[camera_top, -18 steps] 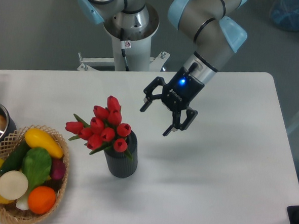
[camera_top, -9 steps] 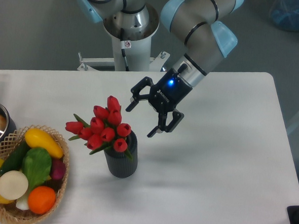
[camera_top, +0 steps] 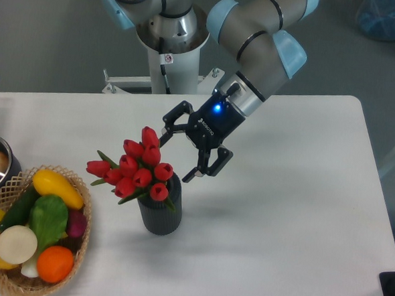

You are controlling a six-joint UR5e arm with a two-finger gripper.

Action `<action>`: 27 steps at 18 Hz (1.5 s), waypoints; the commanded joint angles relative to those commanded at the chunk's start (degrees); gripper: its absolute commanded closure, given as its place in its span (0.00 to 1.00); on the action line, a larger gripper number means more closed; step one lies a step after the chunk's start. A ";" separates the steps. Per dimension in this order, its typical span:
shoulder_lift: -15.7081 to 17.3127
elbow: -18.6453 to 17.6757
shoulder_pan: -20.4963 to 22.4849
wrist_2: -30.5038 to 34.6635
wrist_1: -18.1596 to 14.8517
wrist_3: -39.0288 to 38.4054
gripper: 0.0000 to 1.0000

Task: Pick up the flowers from the vase
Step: 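Lower the gripper around the tulip stems and close it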

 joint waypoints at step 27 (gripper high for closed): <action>-3.25 1.58 -3.96 0.09 1.31 0.00 0.00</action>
